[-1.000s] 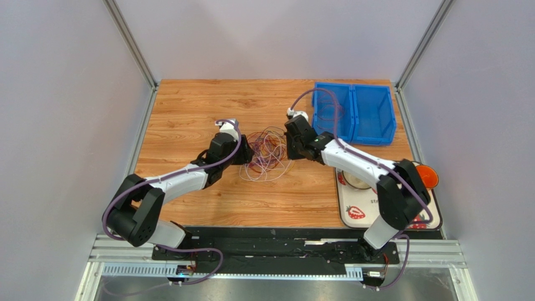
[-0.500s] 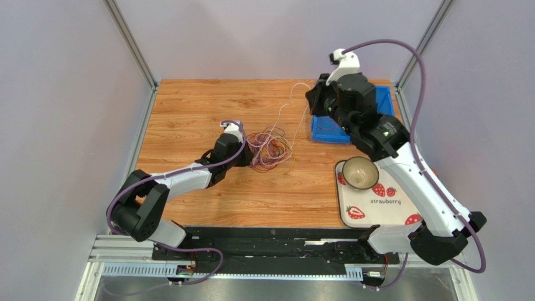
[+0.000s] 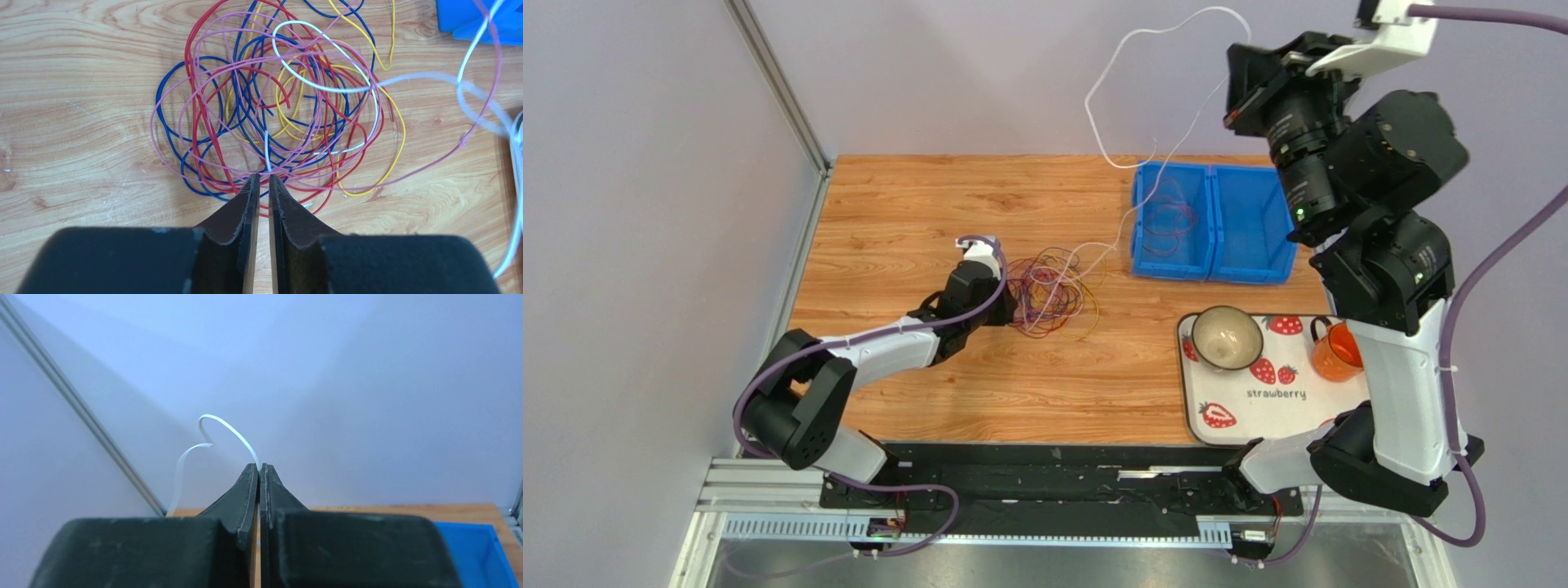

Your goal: Untangle the cables

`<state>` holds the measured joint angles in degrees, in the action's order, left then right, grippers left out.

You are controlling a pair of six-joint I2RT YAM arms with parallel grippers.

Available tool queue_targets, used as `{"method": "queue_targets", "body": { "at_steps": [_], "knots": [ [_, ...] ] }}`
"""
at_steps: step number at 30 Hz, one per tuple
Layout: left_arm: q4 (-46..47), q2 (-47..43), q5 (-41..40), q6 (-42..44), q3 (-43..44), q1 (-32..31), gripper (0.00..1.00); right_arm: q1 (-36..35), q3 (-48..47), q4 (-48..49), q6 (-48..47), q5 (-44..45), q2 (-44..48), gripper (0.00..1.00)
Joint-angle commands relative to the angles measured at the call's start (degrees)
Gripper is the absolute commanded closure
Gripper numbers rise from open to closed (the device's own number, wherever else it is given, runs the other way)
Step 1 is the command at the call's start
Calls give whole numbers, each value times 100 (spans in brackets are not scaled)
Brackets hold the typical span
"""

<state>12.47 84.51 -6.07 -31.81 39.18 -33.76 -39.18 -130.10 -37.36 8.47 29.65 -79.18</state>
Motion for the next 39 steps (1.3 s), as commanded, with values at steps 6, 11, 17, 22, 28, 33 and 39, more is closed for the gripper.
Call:
{"method": "queue_targets", "body": {
  "at_steps": [6,11,17,22,28,33,39],
  "knots": [
    [-210,101,-316,-79,353,-34,85,24,-648,2282,-2048,1087,-352,100],
    [-499,206,-544,-185,494,-34,89,121,-1131,3419,-2930,1386,-748,100],
    [-570,215,-632,-194,556,-34,77,244,-858,4210,-2815,1254,-651,100],
    [-474,136,-720,68,582,-262,44,244,-1325,4115,-2351,991,-662,100],
    [413,-180,-89,465,302,-623,33,253,-648,4335,-1929,658,-371,100],
    [1187,11,237,763,484,-887,26,244,203,4158,-1357,419,147,100],
    [1319,1328,799,914,1504,-887,29,244,828,3948,-1163,463,403,100]
  ]
}}
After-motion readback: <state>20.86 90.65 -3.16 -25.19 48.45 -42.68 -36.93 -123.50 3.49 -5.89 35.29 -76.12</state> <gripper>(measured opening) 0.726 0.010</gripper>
